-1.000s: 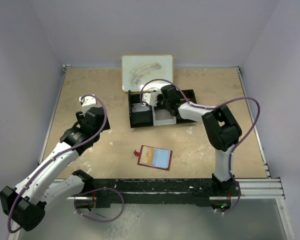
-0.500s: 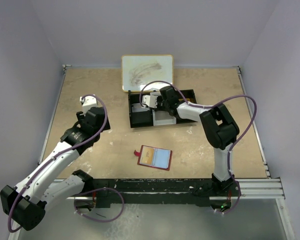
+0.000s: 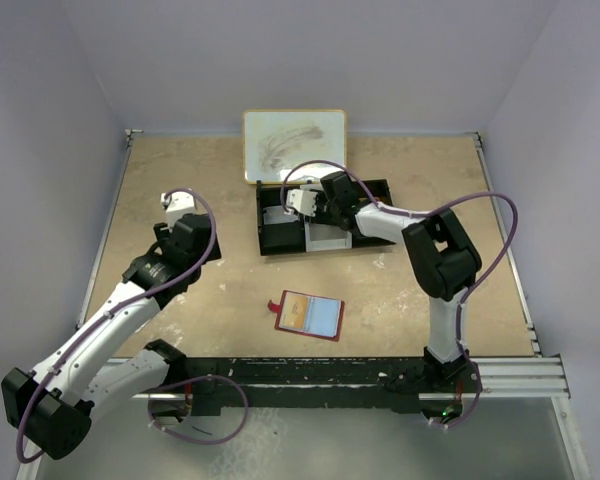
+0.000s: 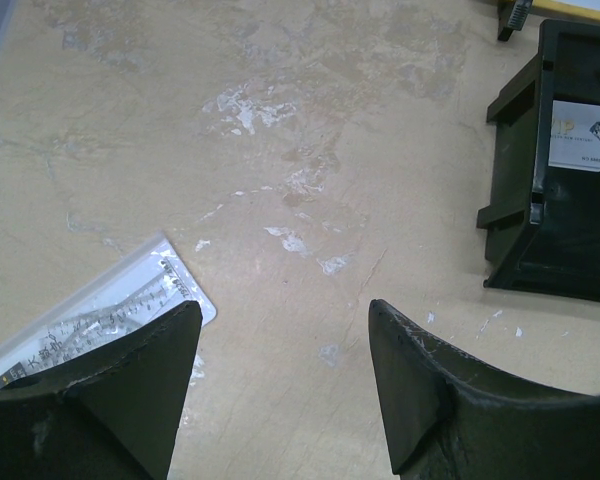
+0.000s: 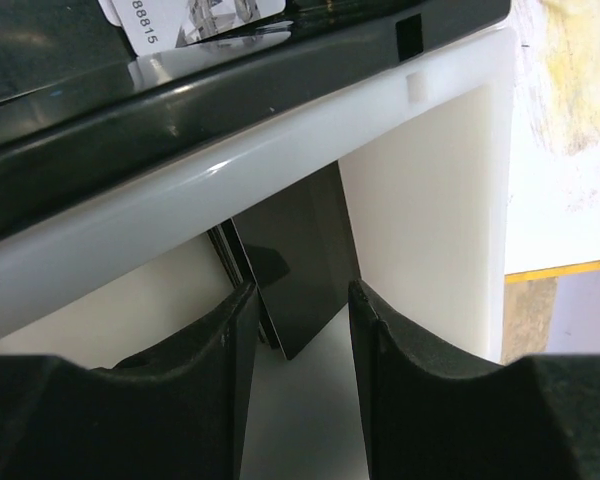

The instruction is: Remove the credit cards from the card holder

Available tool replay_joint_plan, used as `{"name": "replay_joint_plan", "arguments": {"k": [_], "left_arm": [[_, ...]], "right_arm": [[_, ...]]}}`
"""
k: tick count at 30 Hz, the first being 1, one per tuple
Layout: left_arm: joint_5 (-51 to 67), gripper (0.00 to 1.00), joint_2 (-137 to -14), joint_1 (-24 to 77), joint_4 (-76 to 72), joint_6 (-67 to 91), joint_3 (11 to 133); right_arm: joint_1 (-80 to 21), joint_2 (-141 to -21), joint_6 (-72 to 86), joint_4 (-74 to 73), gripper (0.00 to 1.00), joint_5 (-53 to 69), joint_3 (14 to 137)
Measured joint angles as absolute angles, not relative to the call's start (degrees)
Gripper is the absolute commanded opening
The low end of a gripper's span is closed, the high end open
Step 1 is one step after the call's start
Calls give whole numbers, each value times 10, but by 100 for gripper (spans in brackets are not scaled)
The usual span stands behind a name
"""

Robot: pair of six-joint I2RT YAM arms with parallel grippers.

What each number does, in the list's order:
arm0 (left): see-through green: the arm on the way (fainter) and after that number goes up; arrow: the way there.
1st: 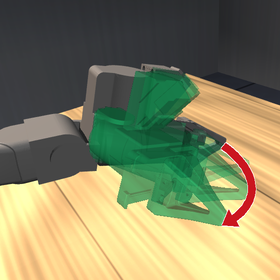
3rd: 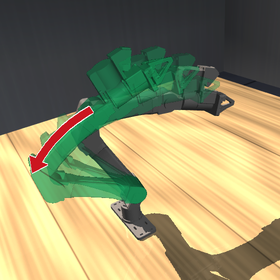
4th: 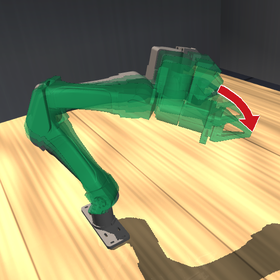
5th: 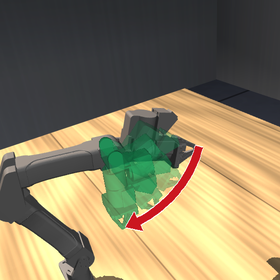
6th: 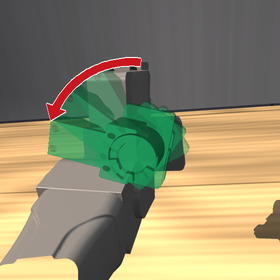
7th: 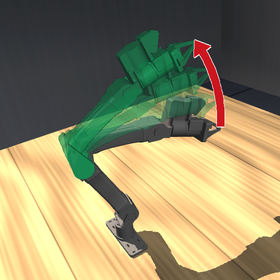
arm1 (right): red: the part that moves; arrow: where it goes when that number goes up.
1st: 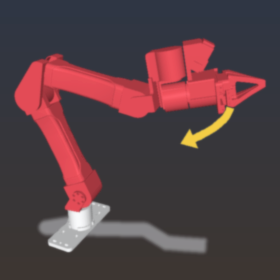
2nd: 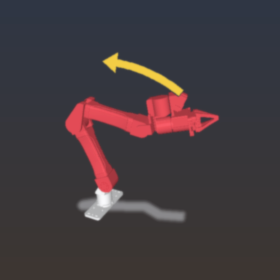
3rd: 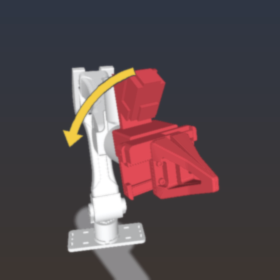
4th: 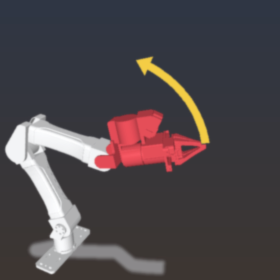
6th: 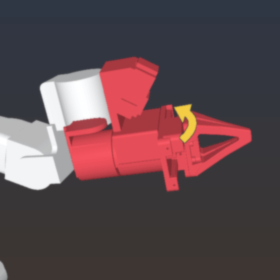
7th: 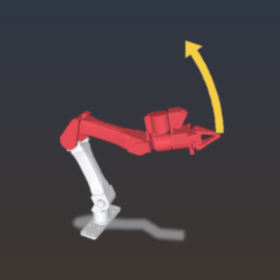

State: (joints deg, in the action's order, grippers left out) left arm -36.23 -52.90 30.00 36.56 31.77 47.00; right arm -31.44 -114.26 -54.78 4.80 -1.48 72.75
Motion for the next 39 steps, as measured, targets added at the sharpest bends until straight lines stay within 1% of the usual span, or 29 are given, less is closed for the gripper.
{"name": "replay_joint_plan", "arguments": {"k": [13,18,21,22,24,26,29,32,35,39], "left_arm": [[-358,65,-537,300,366,318,470],[-355,65,-539,300,366,318,470],[-352,65,-541,300,366,318,470],[-352,65,-541,300,366,318,470],[-351,65,-541,300,366,318,470],[-348,65,-541,300,366,317,470],[-344,66,-541,300,366,317,470],[-340,68,-541,300,366,316,470],[-336,70,-541,300,366,316,470],[-327,71,-541,300,365,317,470]], "right_arm": [[-314,-1134,-517,48,46,-10,718],[-314,-1082,-486,71,47,-19,696],[-314,-1029,-446,124,49,-41,665],[-314,-986,-411,159,49,-61,632],[-314,-947,-370,181,50,-76,608],[-314,-889,-295,198,59,-95,578],[-314,-813,-170,196,62,-121,546],[-314,-753,-20,175,63,-130,513],[-314,-723,118,130,62,-102,479],[-314,-719,230,98,61,-42,432]]}}
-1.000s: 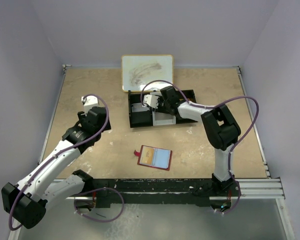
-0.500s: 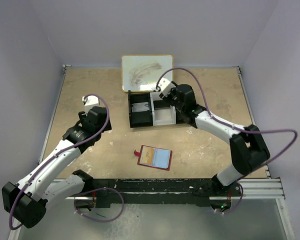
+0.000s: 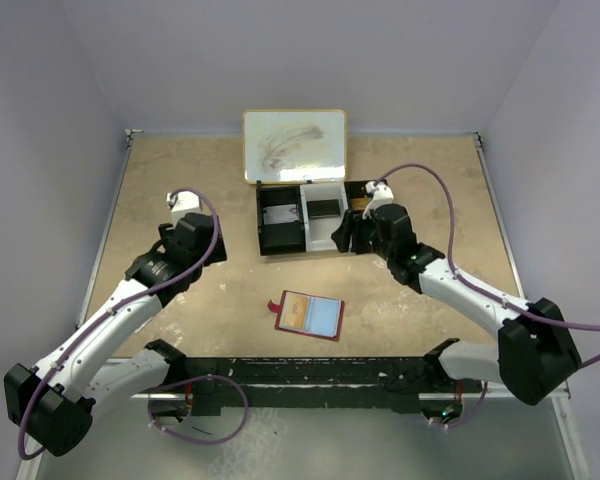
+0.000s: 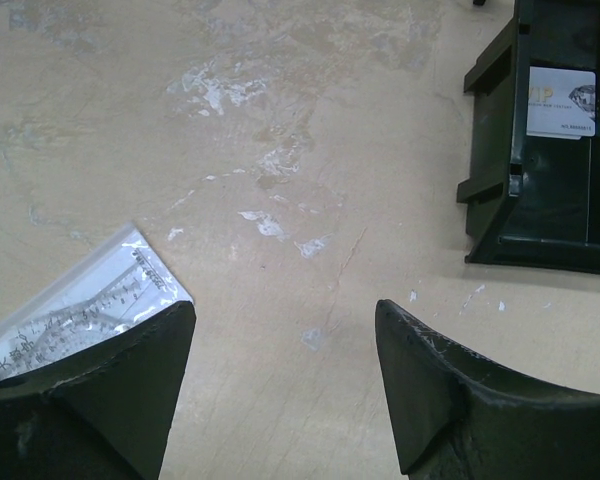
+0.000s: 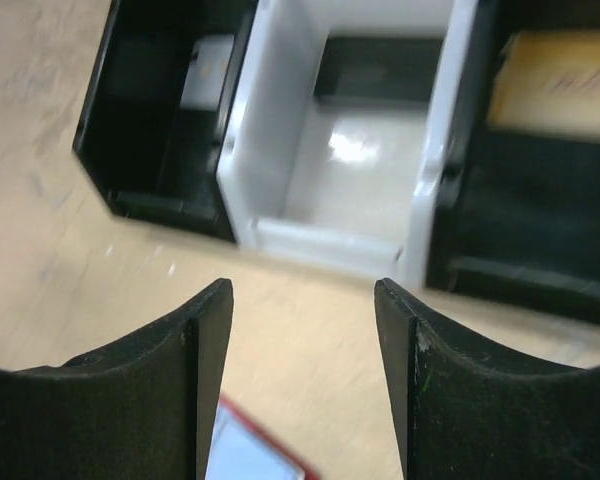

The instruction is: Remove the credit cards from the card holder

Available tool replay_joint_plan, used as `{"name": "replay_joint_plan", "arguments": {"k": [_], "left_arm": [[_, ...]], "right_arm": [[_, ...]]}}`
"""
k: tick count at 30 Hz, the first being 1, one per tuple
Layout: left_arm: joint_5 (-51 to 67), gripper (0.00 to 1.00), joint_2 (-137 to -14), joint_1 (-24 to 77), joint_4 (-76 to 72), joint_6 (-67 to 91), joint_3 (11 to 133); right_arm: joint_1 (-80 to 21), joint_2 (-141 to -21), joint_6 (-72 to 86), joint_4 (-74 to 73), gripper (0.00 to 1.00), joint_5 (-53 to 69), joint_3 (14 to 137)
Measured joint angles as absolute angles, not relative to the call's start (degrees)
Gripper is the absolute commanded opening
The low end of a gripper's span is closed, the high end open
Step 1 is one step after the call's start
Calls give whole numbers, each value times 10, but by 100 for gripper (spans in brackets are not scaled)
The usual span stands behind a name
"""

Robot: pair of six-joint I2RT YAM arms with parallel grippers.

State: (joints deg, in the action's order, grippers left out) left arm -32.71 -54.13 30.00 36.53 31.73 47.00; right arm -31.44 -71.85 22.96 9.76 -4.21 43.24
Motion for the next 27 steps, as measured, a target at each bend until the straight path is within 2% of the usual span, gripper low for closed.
{"name": "replay_joint_plan", "arguments": {"k": [9,15,20,24,27], "left_arm": [[-300,70,-556,300,363,319,469],[-297,69,-550,300,362,318,469],[-278,64,-538,300,349,317,462],[-226,57,-542,300,334,309,458],[-163,57,-550,314,303,310,446]], "right_arm": [[-324,-653,401,190,59,134,246],[-353,-652,457,231,58,164,201],[-399,-665,482,247,57,164,192],[-425,-689,506,266,56,160,192],[-438,-706,526,288,54,159,191]]}}
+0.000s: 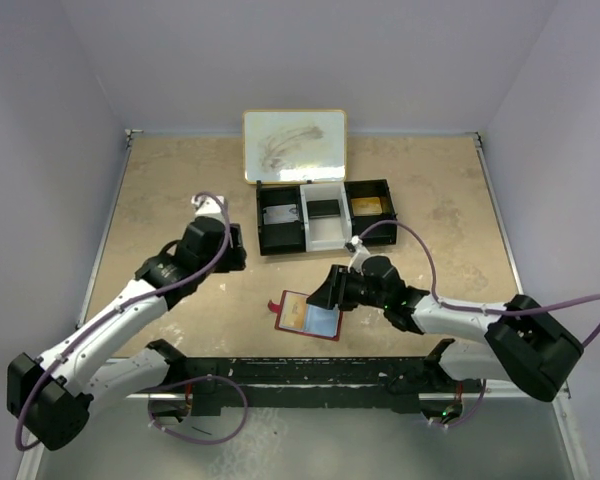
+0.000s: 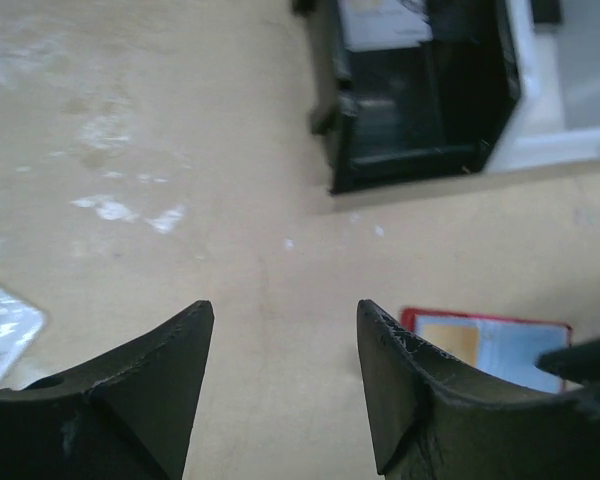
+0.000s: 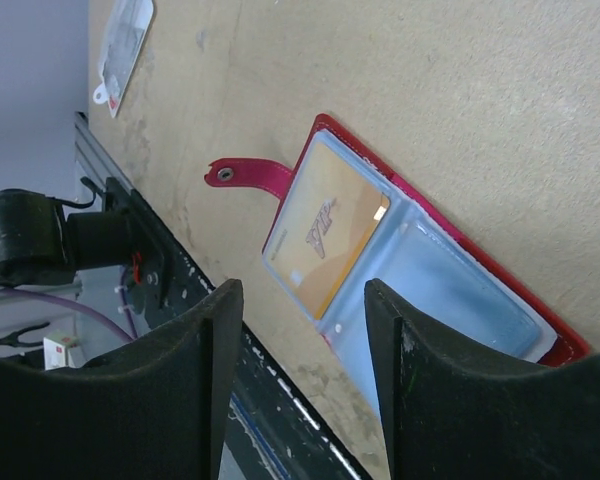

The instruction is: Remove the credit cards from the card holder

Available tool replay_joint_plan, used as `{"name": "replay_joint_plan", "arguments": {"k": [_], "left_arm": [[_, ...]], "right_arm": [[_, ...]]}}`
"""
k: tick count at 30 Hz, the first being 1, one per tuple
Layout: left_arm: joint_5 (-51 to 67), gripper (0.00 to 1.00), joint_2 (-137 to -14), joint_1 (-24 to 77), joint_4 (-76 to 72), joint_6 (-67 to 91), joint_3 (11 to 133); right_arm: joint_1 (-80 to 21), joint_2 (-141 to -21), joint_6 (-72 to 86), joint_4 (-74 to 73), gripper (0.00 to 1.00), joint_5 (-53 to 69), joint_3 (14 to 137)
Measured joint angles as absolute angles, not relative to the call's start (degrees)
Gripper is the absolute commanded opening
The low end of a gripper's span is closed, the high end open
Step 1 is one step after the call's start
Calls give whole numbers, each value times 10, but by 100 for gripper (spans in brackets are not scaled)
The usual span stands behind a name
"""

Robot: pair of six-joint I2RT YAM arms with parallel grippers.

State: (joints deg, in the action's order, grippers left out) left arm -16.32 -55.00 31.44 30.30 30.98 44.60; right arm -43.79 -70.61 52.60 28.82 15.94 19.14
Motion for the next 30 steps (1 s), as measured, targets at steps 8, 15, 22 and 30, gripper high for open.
{"name": "replay_joint_plan", "arguments": {"k": [8,15,22,30], "left_arm": [[-157,56,-625,553,211,399,423],[-194,50,-698,602,174,455,404],[-204,44,-755,629,153,478,404],[-225,38,-771,642,138,517,387]], "right_arm": [[-459,-716,567,320,49,142,170],[-477,-668,615,340,48,98,108],[-480,-655,628,338,47,85,103],[-493,-676,628,362,47,85,105]]}}
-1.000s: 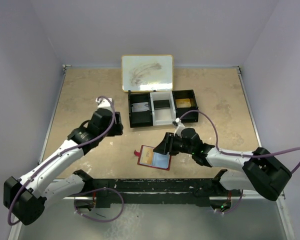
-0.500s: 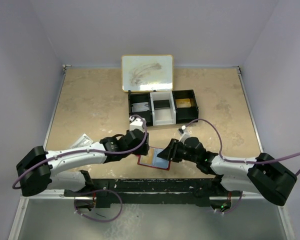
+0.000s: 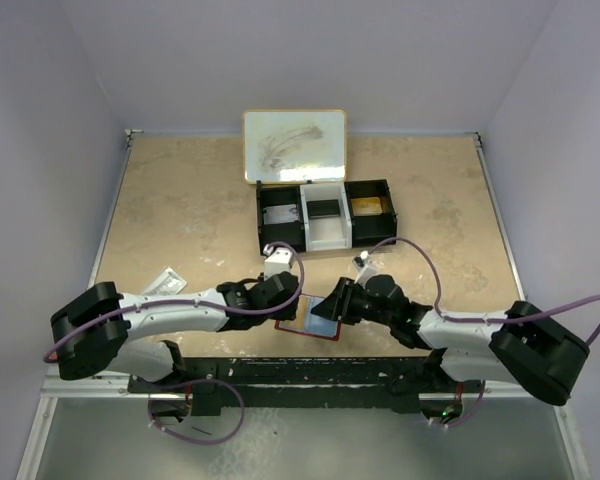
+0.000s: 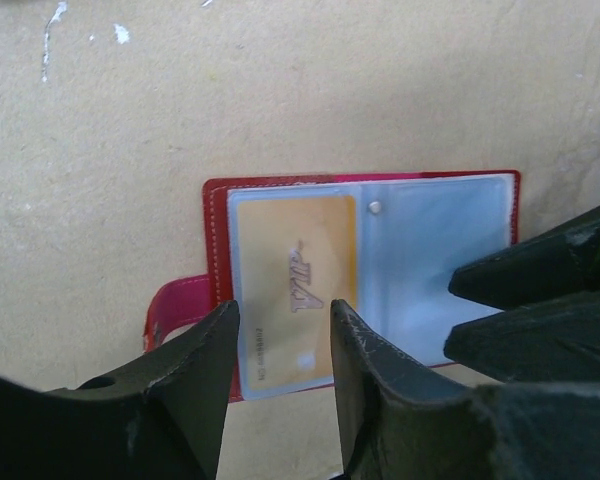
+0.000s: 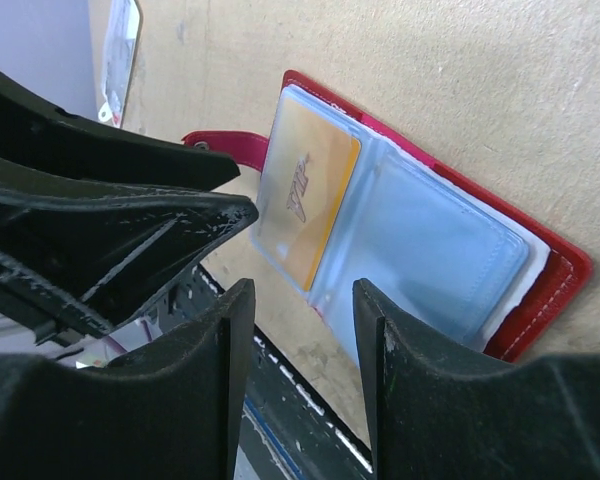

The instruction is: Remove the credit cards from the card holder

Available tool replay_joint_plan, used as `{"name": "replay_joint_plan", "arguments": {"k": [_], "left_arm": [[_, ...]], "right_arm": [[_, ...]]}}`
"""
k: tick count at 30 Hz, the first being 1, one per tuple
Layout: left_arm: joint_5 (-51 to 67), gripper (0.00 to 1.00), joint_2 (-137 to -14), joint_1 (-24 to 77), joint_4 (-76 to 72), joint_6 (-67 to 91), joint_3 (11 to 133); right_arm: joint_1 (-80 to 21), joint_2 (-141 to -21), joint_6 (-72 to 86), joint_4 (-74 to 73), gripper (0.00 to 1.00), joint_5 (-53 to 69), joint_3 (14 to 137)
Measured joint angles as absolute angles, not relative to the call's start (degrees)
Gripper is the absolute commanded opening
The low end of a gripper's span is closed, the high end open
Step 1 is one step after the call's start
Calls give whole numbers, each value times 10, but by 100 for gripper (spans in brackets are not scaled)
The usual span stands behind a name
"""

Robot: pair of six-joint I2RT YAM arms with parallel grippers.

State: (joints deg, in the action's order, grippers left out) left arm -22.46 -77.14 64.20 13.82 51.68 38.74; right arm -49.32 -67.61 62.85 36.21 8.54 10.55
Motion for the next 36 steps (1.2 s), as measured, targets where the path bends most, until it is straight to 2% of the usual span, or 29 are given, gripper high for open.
{"name": "replay_joint_plan", "arguments": {"k": [13,20,29,36], "left_arm": [[-228,25,-762,642,119,550,333],[-211,23,-747,642,95,549,329],[-216,22,-746,643,81,549,324],[-212,15,-759,643,47,548,291]], "right_arm": [[-522,-773,637,408,41,86,138],[-528,-808,646,408,37,84,157],[-529,-814,657,387,37,68,172],[-529,-853,681,422,35,70,172]]}}
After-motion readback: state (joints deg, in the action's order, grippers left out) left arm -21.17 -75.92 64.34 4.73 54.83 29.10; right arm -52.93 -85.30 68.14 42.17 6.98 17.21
